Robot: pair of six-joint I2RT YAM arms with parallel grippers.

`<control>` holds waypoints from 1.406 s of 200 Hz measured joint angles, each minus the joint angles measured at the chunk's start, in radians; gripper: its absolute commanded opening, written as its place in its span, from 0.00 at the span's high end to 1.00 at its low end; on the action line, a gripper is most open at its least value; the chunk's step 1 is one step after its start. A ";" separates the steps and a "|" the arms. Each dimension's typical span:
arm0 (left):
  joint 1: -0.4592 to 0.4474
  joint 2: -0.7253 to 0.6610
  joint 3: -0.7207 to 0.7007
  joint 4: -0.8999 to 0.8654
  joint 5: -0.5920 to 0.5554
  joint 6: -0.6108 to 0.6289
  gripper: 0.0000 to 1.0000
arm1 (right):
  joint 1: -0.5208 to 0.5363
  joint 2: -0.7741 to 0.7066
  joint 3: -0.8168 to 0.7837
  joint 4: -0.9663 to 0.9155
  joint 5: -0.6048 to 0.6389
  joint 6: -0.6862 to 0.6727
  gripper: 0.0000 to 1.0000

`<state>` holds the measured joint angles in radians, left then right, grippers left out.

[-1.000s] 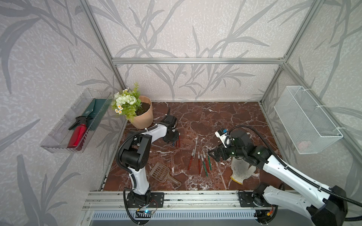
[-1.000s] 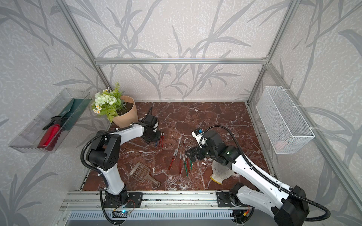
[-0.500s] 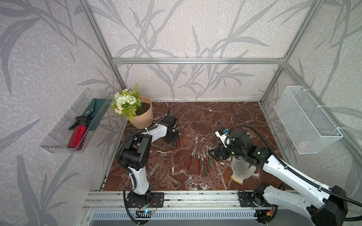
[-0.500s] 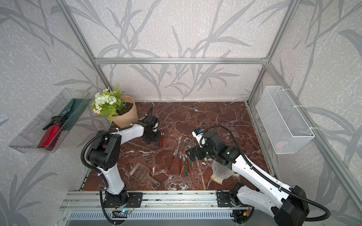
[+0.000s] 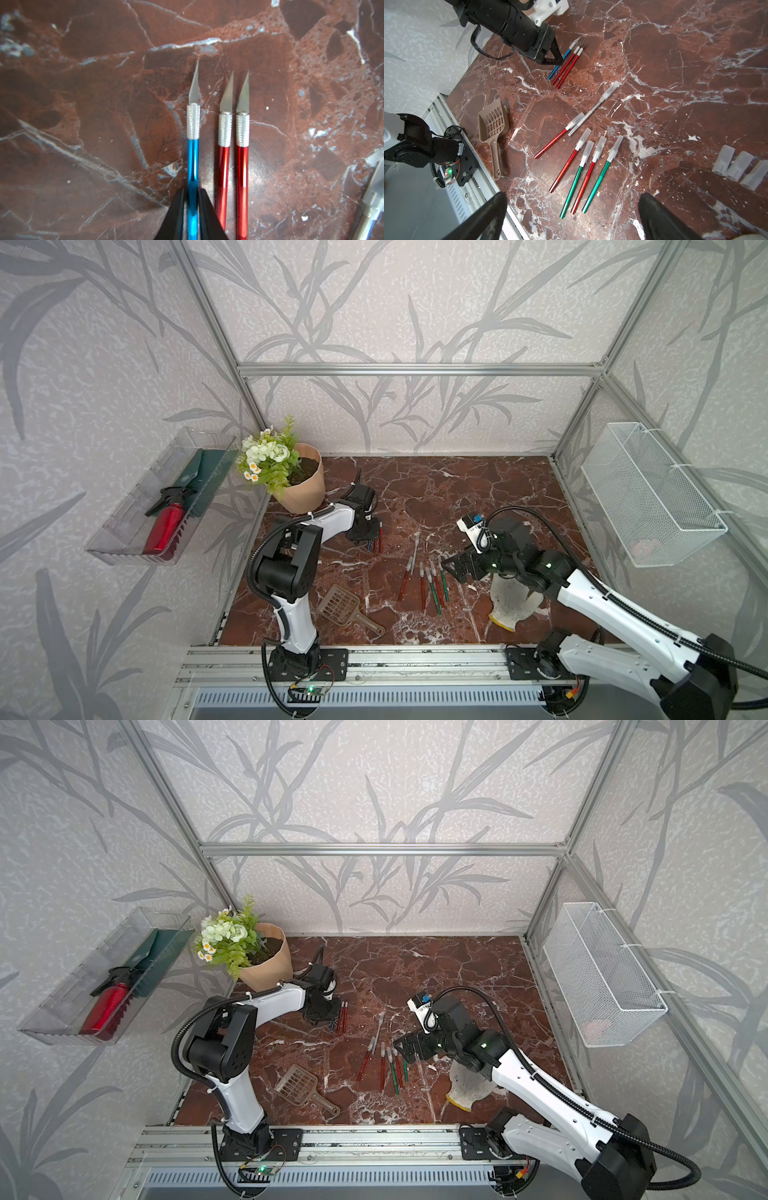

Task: Remove protective caps from carving knives
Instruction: Place the carving knife at the center of the board, then pick up the carving knife from the center of the board.

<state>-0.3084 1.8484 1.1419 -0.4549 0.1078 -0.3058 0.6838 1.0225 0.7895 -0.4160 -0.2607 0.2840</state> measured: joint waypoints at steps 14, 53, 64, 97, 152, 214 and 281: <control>0.000 -0.012 0.000 -0.006 0.008 -0.001 0.80 | 0.000 0.000 0.000 0.000 0.002 0.000 0.01; 0.000 -0.077 0.000 -0.027 0.039 -0.013 0.80 | 0.000 0.003 -0.001 0.000 0.016 0.000 0.01; 0.000 -0.102 -0.001 -0.034 0.051 -0.021 0.79 | 0.000 0.006 -0.001 -0.002 0.021 0.000 0.01; -0.011 -0.198 -0.040 -0.039 0.074 -0.058 0.79 | 0.000 0.005 -0.002 -0.009 0.061 0.029 0.01; -0.168 -0.328 -0.143 -0.074 0.066 -0.127 0.79 | 0.001 0.000 -0.001 -0.040 0.075 0.029 0.01; -0.354 -0.438 -0.262 -0.068 0.021 -0.231 0.75 | 0.009 -0.080 -0.002 -0.045 0.134 0.034 0.01; -0.455 -0.429 -0.303 -0.022 -0.005 -0.301 0.72 | 0.009 -0.085 -0.019 -0.086 0.146 0.034 0.01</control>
<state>-0.7639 1.4193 0.8387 -0.4770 0.1024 -0.6064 0.6930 0.9379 0.7700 -0.5022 -0.1150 0.3176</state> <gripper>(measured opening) 0.277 0.992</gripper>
